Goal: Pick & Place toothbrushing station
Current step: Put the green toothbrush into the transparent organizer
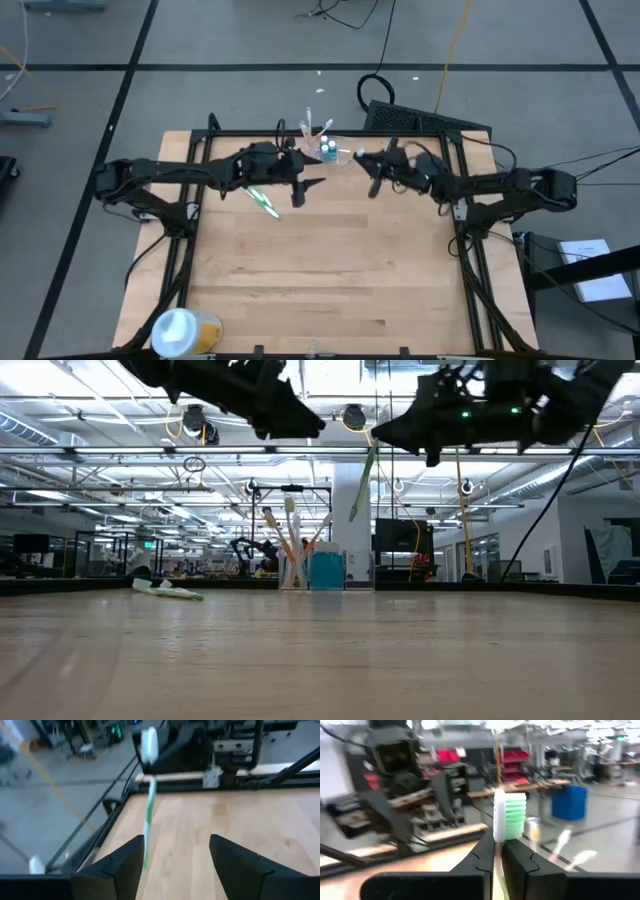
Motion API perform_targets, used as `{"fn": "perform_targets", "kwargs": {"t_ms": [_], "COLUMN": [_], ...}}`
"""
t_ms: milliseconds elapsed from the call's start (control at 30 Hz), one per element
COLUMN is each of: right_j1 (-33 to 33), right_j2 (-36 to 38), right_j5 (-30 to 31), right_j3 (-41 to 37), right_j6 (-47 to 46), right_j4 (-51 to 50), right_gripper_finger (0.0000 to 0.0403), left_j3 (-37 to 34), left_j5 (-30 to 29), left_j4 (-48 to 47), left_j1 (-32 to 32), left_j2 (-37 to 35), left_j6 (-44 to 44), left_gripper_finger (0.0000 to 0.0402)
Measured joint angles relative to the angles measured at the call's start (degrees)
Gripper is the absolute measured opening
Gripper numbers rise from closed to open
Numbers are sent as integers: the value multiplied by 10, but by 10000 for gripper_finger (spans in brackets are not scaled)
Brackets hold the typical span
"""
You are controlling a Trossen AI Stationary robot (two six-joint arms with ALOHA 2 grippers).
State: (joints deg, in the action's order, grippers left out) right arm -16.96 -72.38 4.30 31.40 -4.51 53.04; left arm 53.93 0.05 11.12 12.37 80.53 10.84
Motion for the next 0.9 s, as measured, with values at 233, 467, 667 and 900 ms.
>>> {"fn": "perform_targets", "kwargs": {"t_ms": [233, 467, 667, 900], "right_j1": [-95, -166, -187, -190], "right_j2": [-9, -85, -159, -198], "right_j5": [-33, -110, -136, -136], "right_j3": [126, 201, 223, 223], "right_j6": [37, 20, 7, -7], "right_j4": [-179, -248, -245, -251], "right_gripper_finger": [11, 12, 12, 13], "left_j3": [-31, -132, -178, -179], "left_j5": [46, 46, 49, 49], "left_j4": [1, 188, 251, 238], "left_j1": [58, 120, 144, 144], "left_j2": [0, 0, 0, 0], "left_j6": [-35, -89, -129, -125], "left_gripper_finger": [234, 234, 234, 235]}}
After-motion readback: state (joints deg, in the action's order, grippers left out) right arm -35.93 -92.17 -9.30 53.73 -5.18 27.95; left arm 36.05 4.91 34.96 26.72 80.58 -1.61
